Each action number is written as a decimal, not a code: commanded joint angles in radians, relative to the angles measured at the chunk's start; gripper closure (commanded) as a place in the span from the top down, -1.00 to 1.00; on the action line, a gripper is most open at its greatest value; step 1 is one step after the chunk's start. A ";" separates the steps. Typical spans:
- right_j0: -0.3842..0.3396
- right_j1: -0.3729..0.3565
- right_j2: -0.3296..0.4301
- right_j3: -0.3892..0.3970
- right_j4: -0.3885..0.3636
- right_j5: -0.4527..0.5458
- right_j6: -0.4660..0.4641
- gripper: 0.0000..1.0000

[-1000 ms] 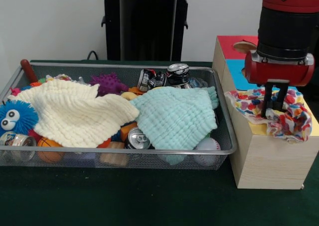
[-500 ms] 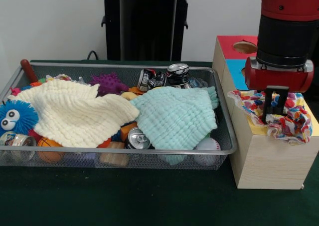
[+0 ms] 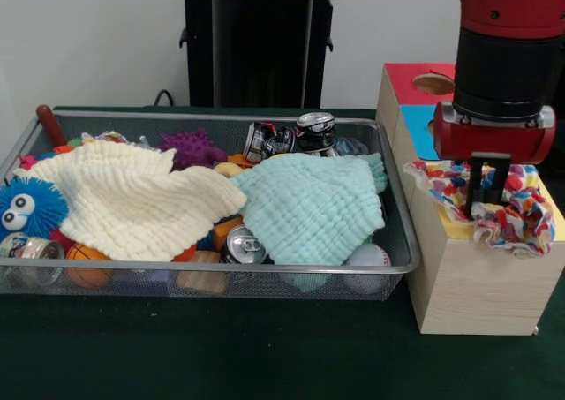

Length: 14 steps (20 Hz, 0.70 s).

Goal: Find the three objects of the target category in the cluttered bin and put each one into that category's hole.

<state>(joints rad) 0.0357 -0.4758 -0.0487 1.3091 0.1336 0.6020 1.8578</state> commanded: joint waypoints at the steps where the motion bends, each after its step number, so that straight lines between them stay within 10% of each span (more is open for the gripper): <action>1: -0.045 0.061 0.102 0.050 0.037 0.213 0.089 -1.00; 14: -0.068 0.012 0.155 0.073 0.075 0.304 0.065 -1.00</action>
<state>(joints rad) -0.0082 -0.4771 -0.0002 1.3091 0.1762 0.7967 1.8578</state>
